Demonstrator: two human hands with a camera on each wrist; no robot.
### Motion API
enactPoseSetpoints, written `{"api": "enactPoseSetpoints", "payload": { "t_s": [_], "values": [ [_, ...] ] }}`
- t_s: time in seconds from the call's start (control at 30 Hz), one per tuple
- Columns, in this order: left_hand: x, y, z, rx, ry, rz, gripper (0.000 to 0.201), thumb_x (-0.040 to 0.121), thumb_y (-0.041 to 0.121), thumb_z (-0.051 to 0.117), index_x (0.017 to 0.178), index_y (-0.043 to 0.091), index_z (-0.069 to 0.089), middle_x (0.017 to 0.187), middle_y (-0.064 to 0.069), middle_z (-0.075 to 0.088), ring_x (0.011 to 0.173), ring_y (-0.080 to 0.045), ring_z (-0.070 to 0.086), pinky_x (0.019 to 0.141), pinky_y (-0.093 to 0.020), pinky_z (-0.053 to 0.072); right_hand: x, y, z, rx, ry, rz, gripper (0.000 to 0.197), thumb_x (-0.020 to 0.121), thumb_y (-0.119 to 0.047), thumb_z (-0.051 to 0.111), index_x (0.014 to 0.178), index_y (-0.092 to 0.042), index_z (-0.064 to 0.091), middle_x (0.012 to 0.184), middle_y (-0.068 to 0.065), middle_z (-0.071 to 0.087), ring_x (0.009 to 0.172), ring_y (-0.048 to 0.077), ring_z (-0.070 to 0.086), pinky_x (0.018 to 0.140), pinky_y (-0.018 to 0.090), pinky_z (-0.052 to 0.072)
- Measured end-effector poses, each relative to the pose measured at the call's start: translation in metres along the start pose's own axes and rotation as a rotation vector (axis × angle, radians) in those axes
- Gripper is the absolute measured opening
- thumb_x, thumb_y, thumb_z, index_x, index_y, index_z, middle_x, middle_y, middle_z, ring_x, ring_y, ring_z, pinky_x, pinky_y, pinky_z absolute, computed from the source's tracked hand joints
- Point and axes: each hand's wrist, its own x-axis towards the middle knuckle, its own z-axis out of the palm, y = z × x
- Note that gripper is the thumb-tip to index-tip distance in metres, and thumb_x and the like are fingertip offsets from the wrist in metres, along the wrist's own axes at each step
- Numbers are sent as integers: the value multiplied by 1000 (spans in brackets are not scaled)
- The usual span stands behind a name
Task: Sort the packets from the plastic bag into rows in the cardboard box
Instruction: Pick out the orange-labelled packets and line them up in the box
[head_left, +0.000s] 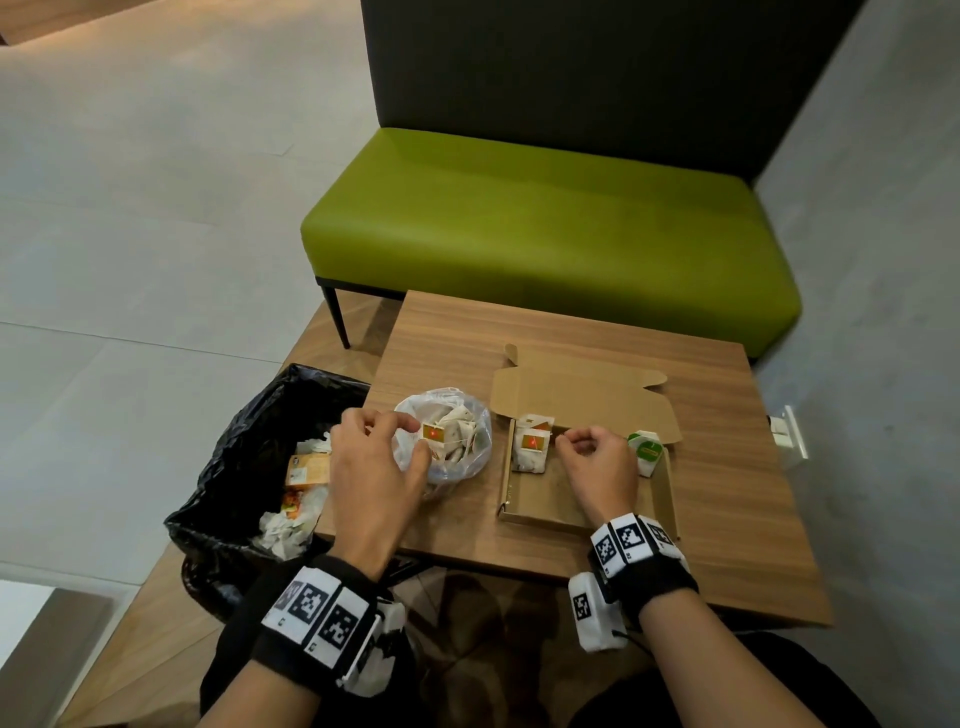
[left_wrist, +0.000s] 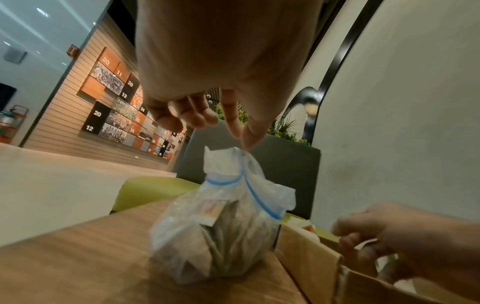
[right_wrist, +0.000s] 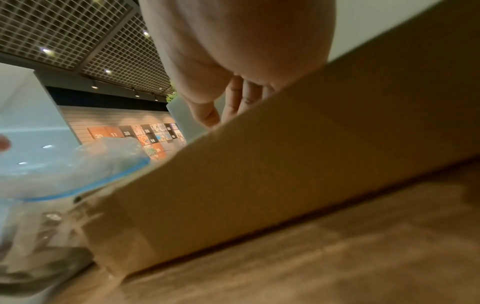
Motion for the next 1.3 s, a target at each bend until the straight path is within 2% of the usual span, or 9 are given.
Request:
{"api": "enactPoseSetpoints", "payload": {
  "t_s": [0.17,0.3,0.4,0.5,0.8,0.93,1.07,1.2,1.3],
  "values": [
    [7,-15,2,15,-192,-9,29,83,42,70,110,33,63,120,8,45,103,-13,54,86,-37,52,-12,-35,1,-58,97,-266,9,86,-30,69,91,-22,69,86,-7,64,82,14,61,72,35,55],
    [7,-16,5,35,-278,-52,42,83,47,66,122,30,63,123,6,60,102,-16,62,85,-41,56,-28,-73,16,-184,-130,-498,21,85,-40,69,101,-27,70,116,-6,49,111,11,42,81,22,40],
    [7,-16,6,38,-271,-40,47,82,46,65,124,25,63,121,4,65,102,-17,62,86,-42,55,-34,-93,26,-355,-316,-626,31,82,-43,71,112,-35,69,143,-4,38,135,17,28,108,40,34],
    [5,-17,6,57,-271,-42,52,80,51,62,125,25,61,119,5,63,101,-17,61,85,-42,55,-34,-106,34,-645,-402,-668,43,83,-51,69,123,-37,63,157,4,27,145,26,17,115,55,24],
    [7,-18,3,16,-270,-39,50,81,42,68,126,23,58,114,7,63,96,-14,62,85,-40,55,-31,-114,48,-868,-371,-717,29,87,-31,69,115,-27,68,155,9,33,144,31,22,113,66,22],
    [10,-22,1,-7,-290,-19,48,81,37,70,126,21,59,116,7,63,95,-14,63,86,-36,54,-30,-113,51,-867,-399,-733,48,90,-32,66,137,-33,53,160,11,25,146,35,19,113,67,20],
    [14,-22,-1,0,-320,-11,51,80,34,72,127,21,58,120,7,61,95,-13,63,88,-35,54,-32,-113,52,-897,-456,-724,45,88,-33,69,132,-34,58,161,9,23,147,34,17,114,67,18],
    [16,-23,-2,-33,-341,-21,53,80,33,73,129,19,56,123,6,59,93,-15,64,88,-38,54,-31,-115,47,-756,-449,-742,30,89,-36,66,119,-32,68,157,3,31,145,27,21,116,62,20],
    [21,-24,-4,-85,-359,-68,56,80,32,75,131,18,55,113,1,63,78,-10,65,82,-39,57,-25,-116,42,-580,-413,-713,23,90,-38,65,112,-31,71,148,-5,42,137,21,31,110,47,32]
  ]
}}
